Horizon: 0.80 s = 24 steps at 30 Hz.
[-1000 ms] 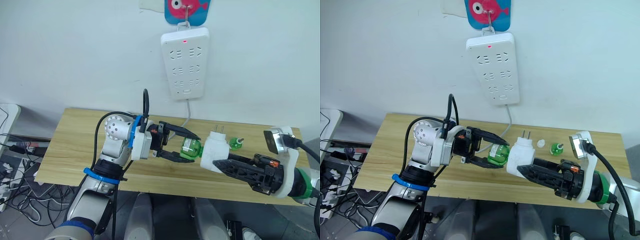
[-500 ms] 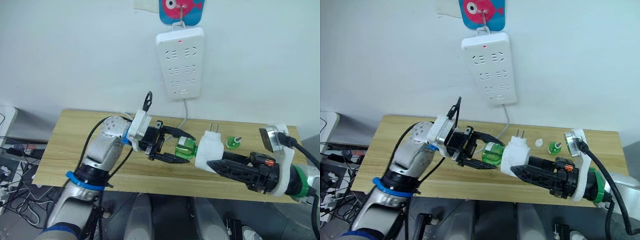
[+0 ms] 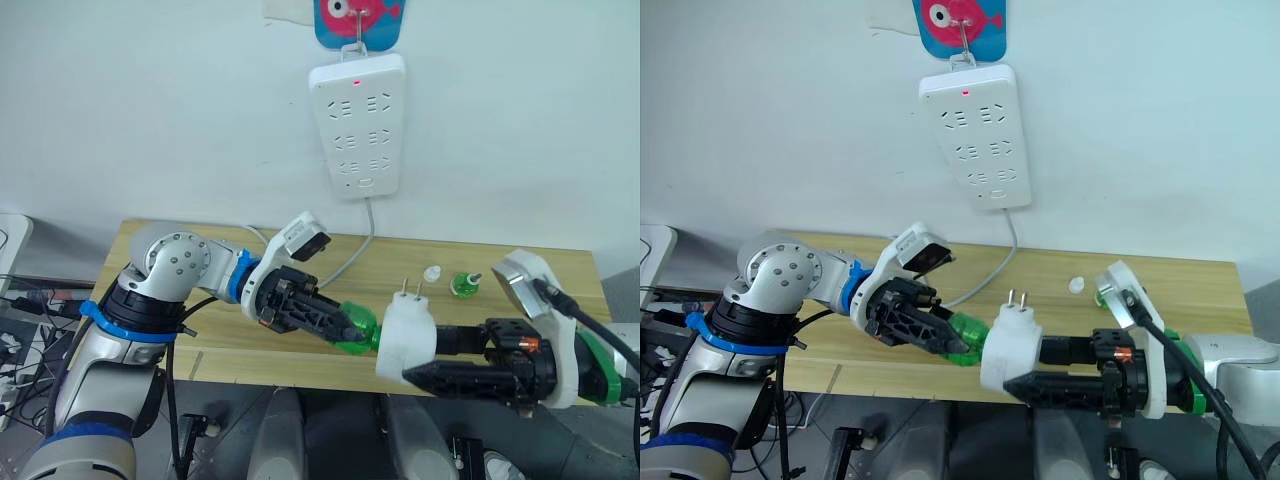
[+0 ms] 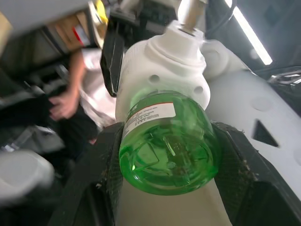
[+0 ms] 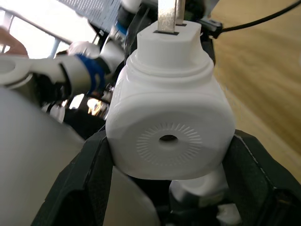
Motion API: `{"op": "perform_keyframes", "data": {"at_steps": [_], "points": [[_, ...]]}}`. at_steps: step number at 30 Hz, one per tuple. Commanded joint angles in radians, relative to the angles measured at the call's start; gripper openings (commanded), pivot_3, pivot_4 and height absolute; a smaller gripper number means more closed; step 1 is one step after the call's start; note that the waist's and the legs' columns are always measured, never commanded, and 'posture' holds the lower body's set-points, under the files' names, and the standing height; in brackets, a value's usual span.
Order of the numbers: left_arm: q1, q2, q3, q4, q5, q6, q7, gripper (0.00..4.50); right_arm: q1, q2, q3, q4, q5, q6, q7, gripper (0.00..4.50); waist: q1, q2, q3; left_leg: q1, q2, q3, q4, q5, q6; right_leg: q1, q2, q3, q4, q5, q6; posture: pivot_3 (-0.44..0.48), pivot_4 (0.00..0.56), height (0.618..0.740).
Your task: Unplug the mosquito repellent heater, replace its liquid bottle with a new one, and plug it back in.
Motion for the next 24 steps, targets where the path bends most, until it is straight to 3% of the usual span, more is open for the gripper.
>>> {"op": "perform_keyframes", "data": {"at_steps": [1,8,18,19,21,24], "points": [[-0.013,-0.013,-0.061,0.018,-0.032,0.045,0.047,2.26,-0.033,0.013,-0.028,0.020,0.026,-0.016,-0.001,2.98,0.001,0.000,0.000,0.000,0.000,0.000,0.000,0.000,0.000,0.000,0.000,0.000,0.000,0.000,0.000,0.018,0.336,0.740],[0.003,-0.069,-0.012,0.031,-0.033,0.045,0.162,2.26,-0.015,0.047,-0.038,0.041,0.026,-0.008,-0.037,2.98,0.001,0.000,0.000,0.000,0.000,0.001,0.000,0.000,0.000,0.000,0.000,0.001,0.000,0.000,0.000,0.021,0.342,0.740],[0.008,-0.089,0.013,0.043,-0.058,0.045,0.212,2.26,0.042,0.083,-0.068,0.049,0.026,-0.002,-0.026,2.98,0.001,0.000,0.000,0.000,0.000,0.001,0.000,0.000,0.000,0.000,0.000,0.001,0.001,0.000,0.000,0.022,0.344,0.740],[0.004,-0.091,0.014,0.057,-0.067,0.045,0.216,2.82,0.047,0.084,-0.072,0.048,0.026,-0.001,-0.020,2.98,0.001,0.000,0.000,0.000,0.000,0.001,0.000,0.000,0.000,0.000,0.000,0.001,0.001,0.000,0.000,0.022,0.344,0.740],[-0.005,-0.092,0.010,0.078,-0.084,0.045,0.217,3.18,0.054,0.084,-0.077,0.045,0.026,-0.001,-0.015,2.98,0.001,0.000,0.000,0.000,0.000,0.001,0.000,0.000,0.000,0.000,0.000,0.001,0.001,0.000,0.000,0.022,0.344,0.740],[-0.035,-0.077,-0.005,0.124,-0.135,0.045,0.206,4.16,0.069,0.088,-0.089,0.042,0.026,0.000,0.000,2.98,0.001,0.000,0.000,0.000,-0.001,0.001,0.000,0.000,0.000,-0.001,-0.001,0.001,0.001,0.000,0.000,0.022,0.344,0.740]]}}
